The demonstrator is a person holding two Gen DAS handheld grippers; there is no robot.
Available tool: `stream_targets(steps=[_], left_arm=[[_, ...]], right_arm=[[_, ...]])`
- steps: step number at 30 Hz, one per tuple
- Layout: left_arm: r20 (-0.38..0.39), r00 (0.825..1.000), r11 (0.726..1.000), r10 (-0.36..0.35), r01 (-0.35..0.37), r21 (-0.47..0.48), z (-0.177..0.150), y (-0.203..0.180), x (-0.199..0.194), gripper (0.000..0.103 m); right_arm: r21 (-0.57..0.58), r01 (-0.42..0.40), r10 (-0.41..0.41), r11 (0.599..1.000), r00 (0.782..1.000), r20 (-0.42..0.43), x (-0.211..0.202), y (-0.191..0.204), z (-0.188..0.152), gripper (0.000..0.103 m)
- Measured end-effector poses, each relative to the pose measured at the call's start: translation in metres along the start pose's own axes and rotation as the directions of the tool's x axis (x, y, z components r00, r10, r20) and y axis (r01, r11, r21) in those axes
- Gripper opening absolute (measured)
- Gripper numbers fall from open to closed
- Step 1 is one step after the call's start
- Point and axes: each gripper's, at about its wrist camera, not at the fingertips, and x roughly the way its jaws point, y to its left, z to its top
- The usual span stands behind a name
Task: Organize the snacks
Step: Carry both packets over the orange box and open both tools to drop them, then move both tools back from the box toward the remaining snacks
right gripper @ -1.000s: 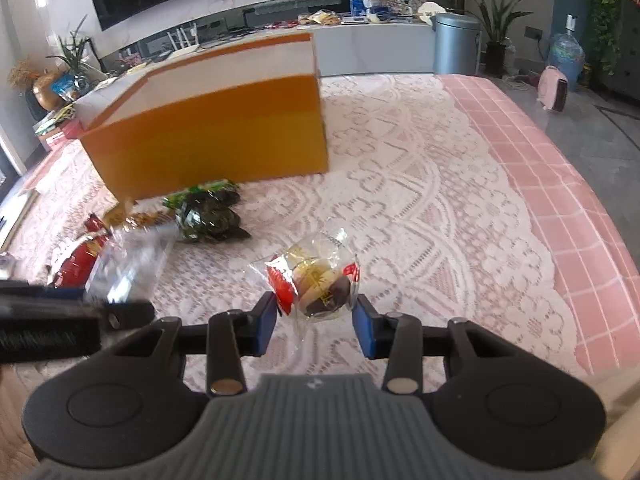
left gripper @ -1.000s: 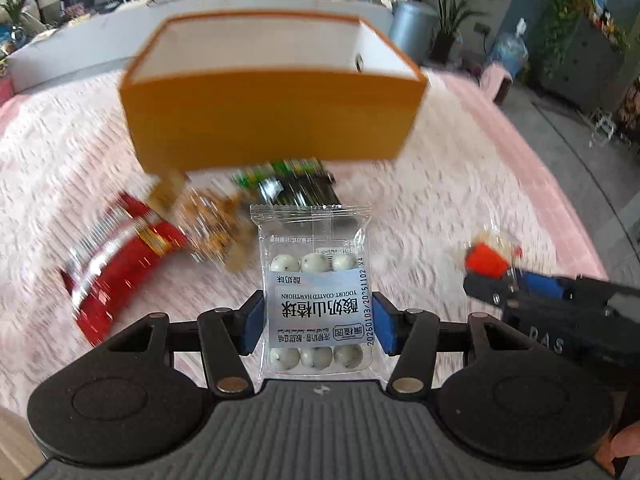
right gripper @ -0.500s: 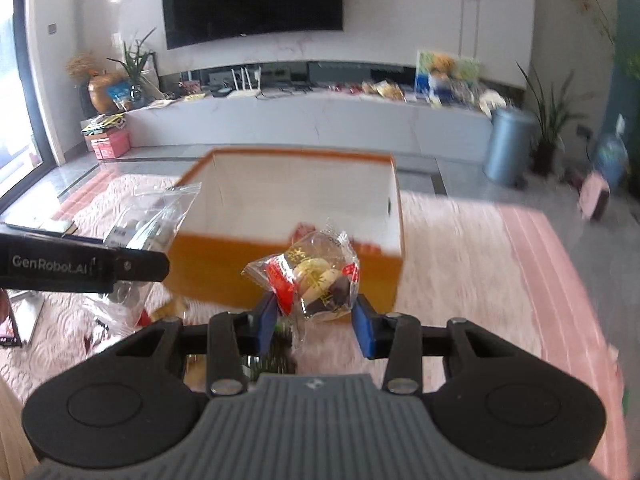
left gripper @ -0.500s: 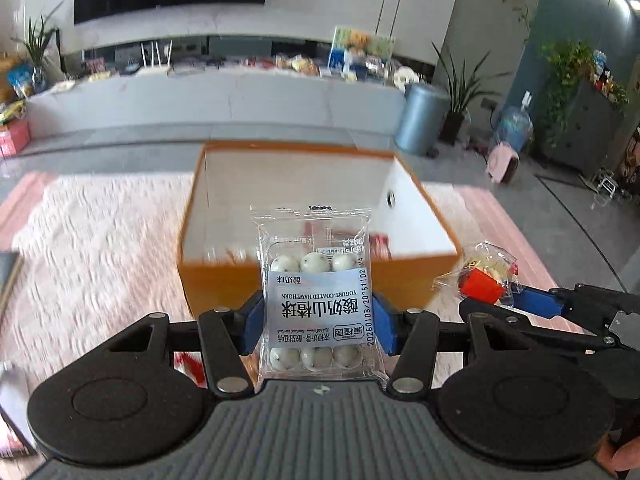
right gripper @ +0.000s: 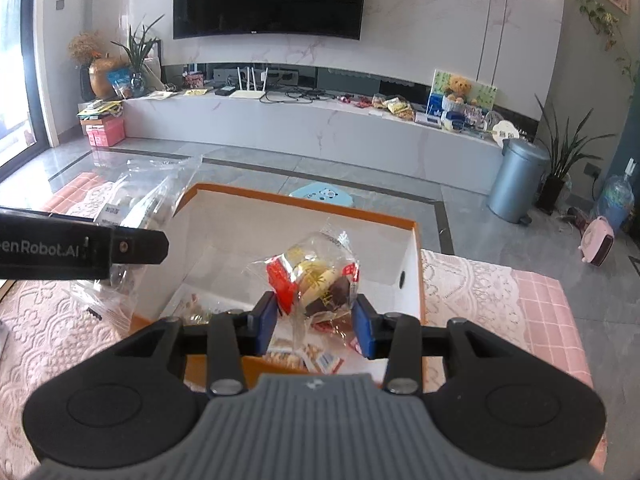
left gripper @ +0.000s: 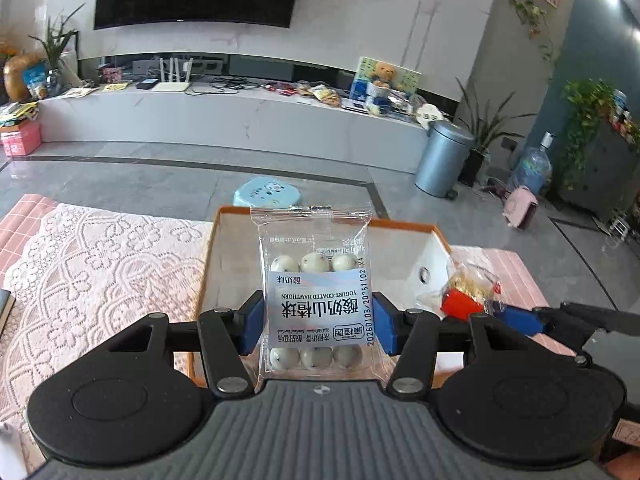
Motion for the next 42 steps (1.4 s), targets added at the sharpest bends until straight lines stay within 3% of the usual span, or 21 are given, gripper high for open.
stream_targets(steps=[10,17,24,32,37,42], left_arm=[[-0.085,0.995,0.999,0.052,-0.054,-0.01,0.006,0.013,0.052,0.064],[-0.204,0.976,0.997,0.076,-0.068,0.044,-0.001,0.014,0.083,0.064],[-0.258,0.962,0.995,0.094,-0.079,0.069,-0.006,0.014,0.095,0.066],[-0.285,0.952,0.993,0.111,-0.098,0.057,-0.012,0.017,0.094,0.068],[-0.263,0.959,0.994,0.104,-0.094,0.052,-0.01,0.021,0.086,0.076],[-0.243,0.965,0.995,0.097,-0.086,0.052,-0.004,0.017,0.074,0.079]], right_arm=[[0.029,0.003,0.001,1.0,0.987,-0.161,0.076,0.002,0.01,0.039],[0.058,0.007,0.008,0.998,0.968,-0.249,0.11,0.001,0.013,0.04],[0.032,0.022,-0.011,0.999,0.95,-0.311,0.129,0.009,0.01,0.044],[0.038,0.033,-0.018,0.999,0.945,-0.327,0.128,0.004,0.008,0.047],[0.043,0.039,-0.023,0.998,0.945,-0.327,0.127,0.005,0.007,0.051],[0.044,0.04,-0.024,0.998,0.951,-0.309,0.12,0.004,0.008,0.069]])
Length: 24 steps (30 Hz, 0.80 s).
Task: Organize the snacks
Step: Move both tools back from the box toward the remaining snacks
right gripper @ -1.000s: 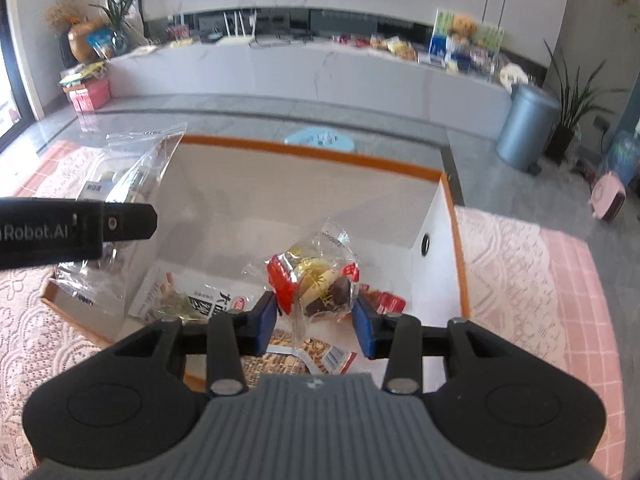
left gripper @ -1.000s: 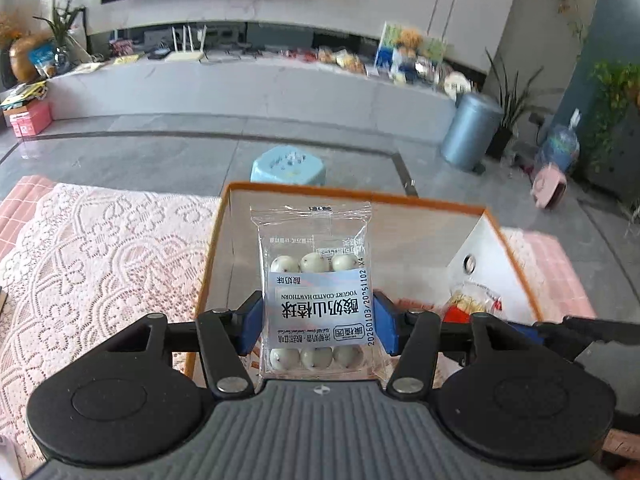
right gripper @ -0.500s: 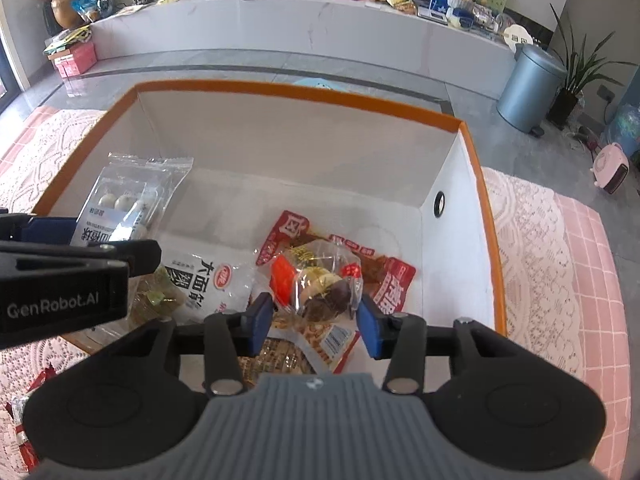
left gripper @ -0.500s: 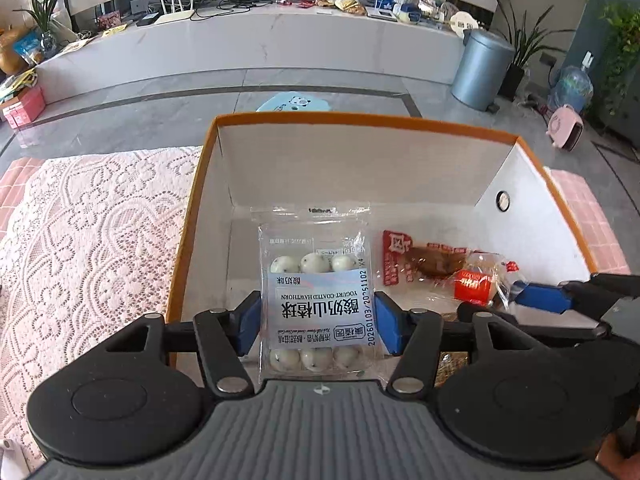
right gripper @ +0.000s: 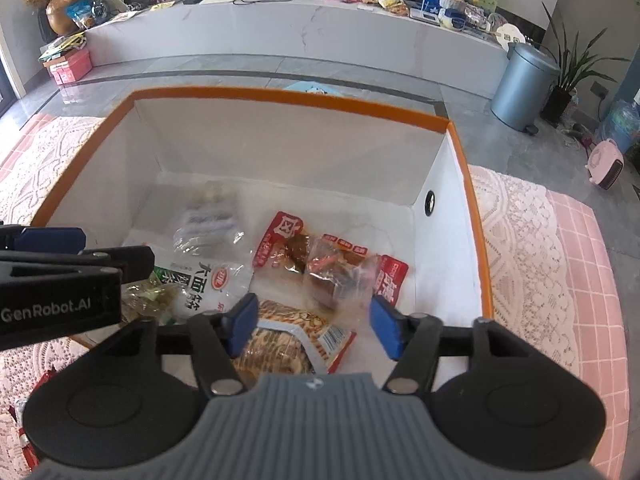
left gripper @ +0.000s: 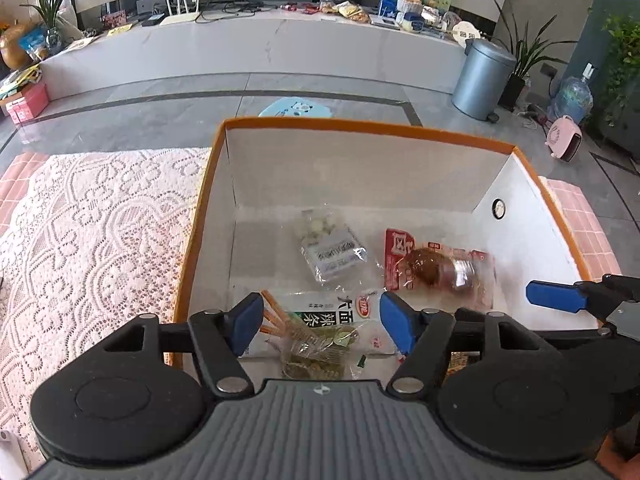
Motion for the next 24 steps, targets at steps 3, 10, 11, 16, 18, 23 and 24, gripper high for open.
stream_targets(steps=[3,10,11,16,18,23,24], left_arm=[[0.027,1.0,1.0,0.005,-0.005,-0.004,-0.002,-0.001,-0.011,0.08],[0.135,0.991,1.0,0.001,0.0,-0.004,-0.013,-0.006,-0.051,0.08],[0.156,0.988,1.0,-0.004,0.003,0.004,-0.015,-0.009,-0.058,0.08],[0.252,0.968,0.999,-0.01,0.002,0.033,-0.035,-0.017,-0.094,0.08],[0.285,0.958,0.999,-0.014,0.004,0.038,-0.044,-0.02,-0.108,0.08],[0.356,0.934,0.999,-0.032,0.022,0.031,-0.065,-0.025,-0.14,0.083],[0.366,0.93,0.999,-0.036,0.026,0.034,-0.07,-0.026,-0.145,0.084]], right_arm=[[-0.03,0.004,-0.003,1.0,1.0,0.016,-0.008,0.004,0.0,0.073],[-0.055,0.042,-0.037,0.998,0.996,0.082,-0.037,0.006,-0.007,0.077],[-0.06,0.052,-0.047,0.997,0.994,0.095,-0.042,0.006,-0.01,0.077],[-0.059,0.077,-0.066,0.995,0.983,0.172,-0.075,0.002,-0.034,0.077],[-0.058,0.073,-0.06,0.996,0.979,0.195,-0.088,0.001,-0.046,0.077],[-0.024,0.059,-0.051,0.998,0.961,0.273,-0.121,-0.001,-0.079,0.077],[-0.015,0.057,-0.05,0.998,0.955,0.292,-0.127,-0.001,-0.086,0.077]])
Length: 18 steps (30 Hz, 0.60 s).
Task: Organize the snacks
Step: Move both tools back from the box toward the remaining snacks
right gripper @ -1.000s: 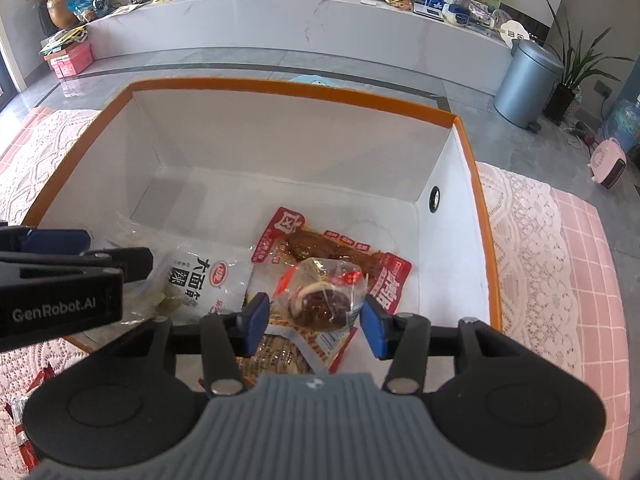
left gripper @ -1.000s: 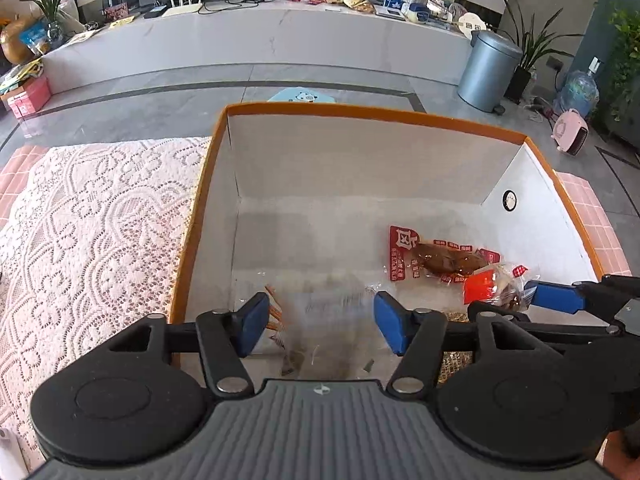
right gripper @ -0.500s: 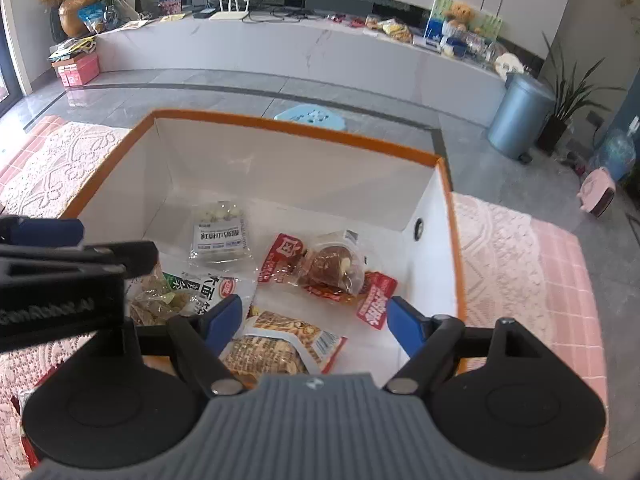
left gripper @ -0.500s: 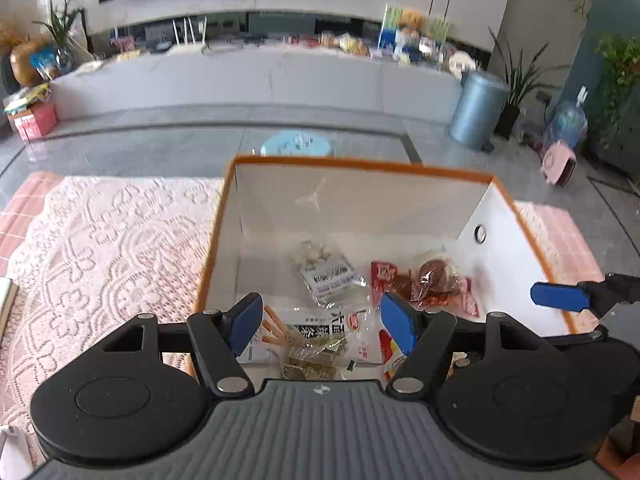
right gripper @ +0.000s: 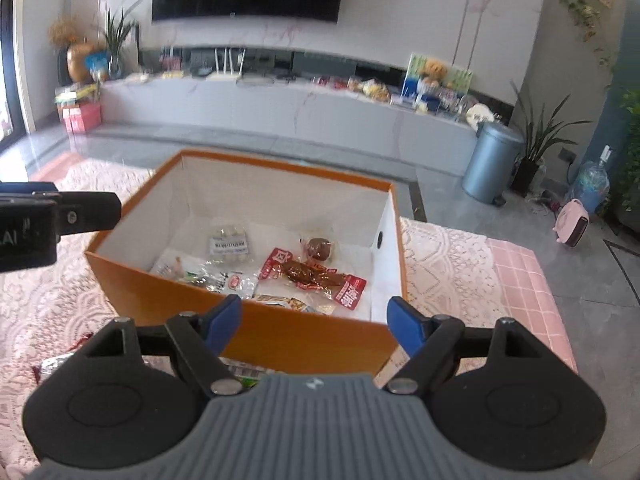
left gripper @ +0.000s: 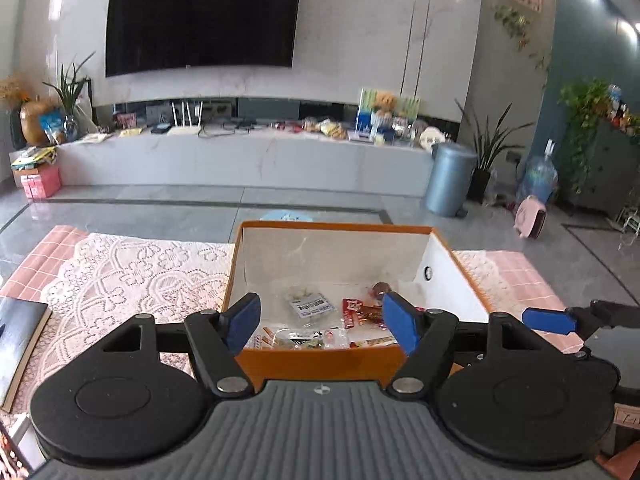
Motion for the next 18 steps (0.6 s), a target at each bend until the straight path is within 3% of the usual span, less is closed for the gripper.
stream_targets(steps=[9,18], left_arm=[[-0.02,0.999,0.999,-0.036,0.036,-0.003,-0.033,0.002,-0.026,0.087],[-0.174,0.985,0.999,-0.021,0.013,-0.051,-0.082,0.022,-0.018,0.087]], right_arm=[[0.064,-0.061,0.052,0.996,0.99,0.128,-0.06,0.005,-0.052,0.078],[0.088,-0.052,0.045,0.995,0.996,0.078,-0.071,0.019,-0.105,0.078]])
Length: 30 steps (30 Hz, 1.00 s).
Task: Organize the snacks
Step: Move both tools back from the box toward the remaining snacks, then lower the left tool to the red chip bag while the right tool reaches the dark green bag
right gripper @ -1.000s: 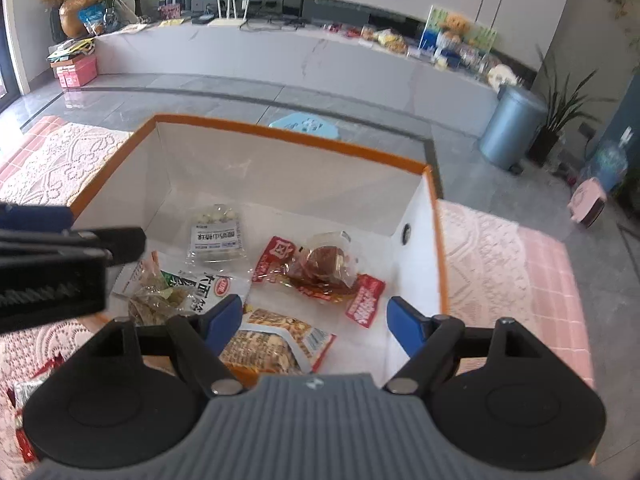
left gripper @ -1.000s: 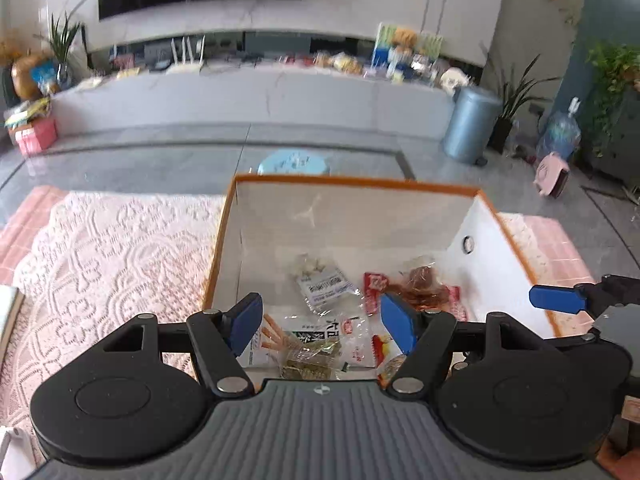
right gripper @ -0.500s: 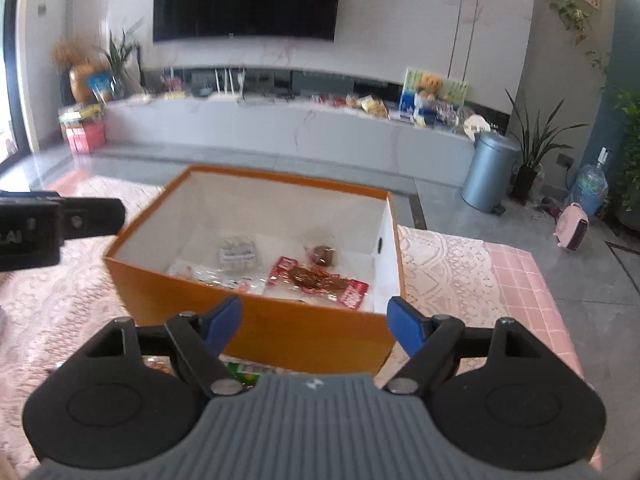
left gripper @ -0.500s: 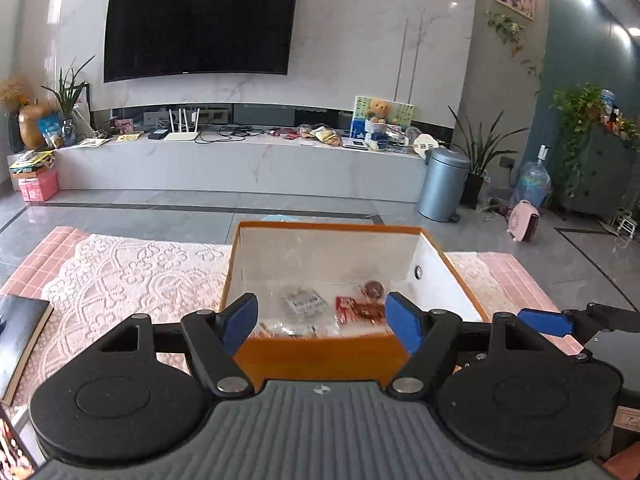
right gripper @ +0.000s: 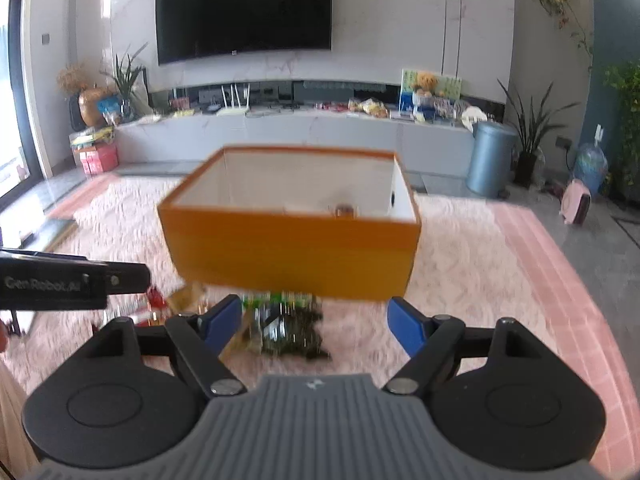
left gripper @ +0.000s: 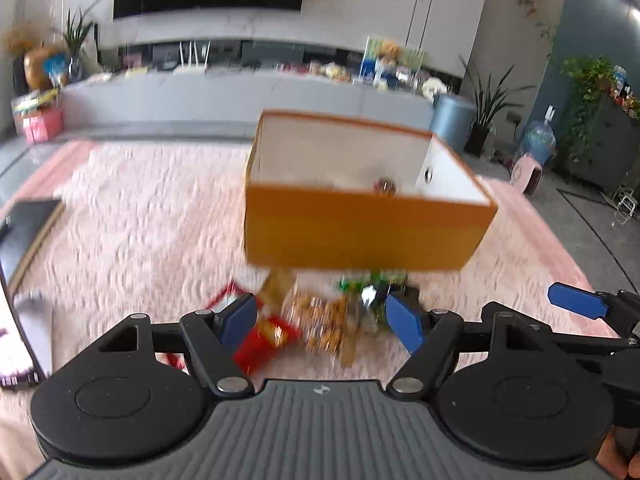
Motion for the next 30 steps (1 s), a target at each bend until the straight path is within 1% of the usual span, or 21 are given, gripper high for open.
stream_targets(steps=[4,7,8,12,15,17,20,21,22,23,24,25,27,28,29,30], left_arm=[[-0.063,0.998,1.0,0.013,-0.012,0.02,-0.01,0.01,0.008,0.087],[-0.1,0.995,1.0,-0.006,0.005,-0.009,-0.02,0.022,0.011,0.086],[-0.109,0.994,1.0,-0.009,0.007,-0.018,-0.024,0.024,0.012,0.083],[-0.134,0.991,0.999,-0.006,0.0,-0.043,-0.026,0.028,0.018,0.082],[-0.148,0.989,0.997,-0.019,0.008,-0.072,-0.017,0.034,0.022,0.082],[-0.167,0.986,0.994,-0.001,-0.016,-0.104,-0.009,0.043,0.028,0.084],[-0.227,0.974,0.992,0.016,-0.043,-0.115,0.003,0.054,0.043,0.085],[-0.25,0.968,0.995,0.022,-0.046,-0.092,0.006,0.054,0.048,0.085],[-0.269,0.963,0.998,0.029,-0.045,-0.053,0.009,0.053,0.053,0.085],[-0.284,0.958,0.999,0.04,-0.043,-0.003,0.012,0.051,0.056,0.087],[-0.302,0.952,0.997,0.052,-0.034,0.064,0.015,0.048,0.06,0.088],[-0.318,0.946,0.992,0.057,-0.018,0.125,0.017,0.045,0.063,0.089],[-0.35,0.935,0.972,0.054,0.031,0.233,0.018,0.041,0.069,0.09],[-0.381,0.923,0.959,0.055,0.058,0.278,0.017,0.041,0.073,0.09],[-0.407,0.911,0.951,0.062,0.07,0.303,0.016,0.042,0.078,0.09],[-0.419,0.905,0.947,0.072,0.07,0.314,0.015,0.044,0.081,0.09]], right_arm=[[-0.005,0.0,0.0,1.0,0.999,-0.053,0.01,0.004,-0.018,0.078],[-0.019,-0.005,0.004,1.0,0.997,-0.079,0.017,0.008,-0.027,0.078],[-0.025,-0.005,0.002,1.0,0.996,-0.085,0.019,0.009,-0.029,0.078],[-0.035,-0.008,0.005,0.999,0.995,-0.102,0.028,0.01,-0.035,0.078],[-0.03,-0.016,0.012,0.999,0.993,-0.115,0.035,0.011,-0.036,0.078],[-0.029,-0.022,0.018,0.999,0.992,-0.123,0.04,0.01,-0.036,0.078],[-0.023,-0.033,0.03,0.999,0.99,-0.137,0.052,0.011,-0.035,0.078],[-0.017,-0.04,0.037,0.999,0.989,-0.143,0.056,0.011,-0.033,0.078],[-0.011,-0.044,0.042,0.999,0.988,-0.146,0.06,0.011,-0.032,0.081],[-0.006,-0.048,0.046,0.999,0.988,-0.147,0.064,0.012,-0.03,0.084],[-0.007,-0.053,0.052,0.999,0.988,-0.147,0.069,0.012,-0.028,0.084],[-0.012,-0.057,0.054,0.998,0.988,-0.147,0.073,0.012,-0.026,0.084],[-0.025,-0.057,0.053,0.998,0.988,-0.148,0.081,0.014,-0.023,0.084],[-0.028,-0.058,0.053,0.998,0.987,-0.149,0.084,0.014,-0.022,0.084],[-0.026,-0.058,0.053,0.998,0.987,-0.152,0.088,0.015,-0.022,0.085],[-0.021,-0.058,0.054,0.998,0.986,-0.156,0.091,0.014,-0.021,0.085]])
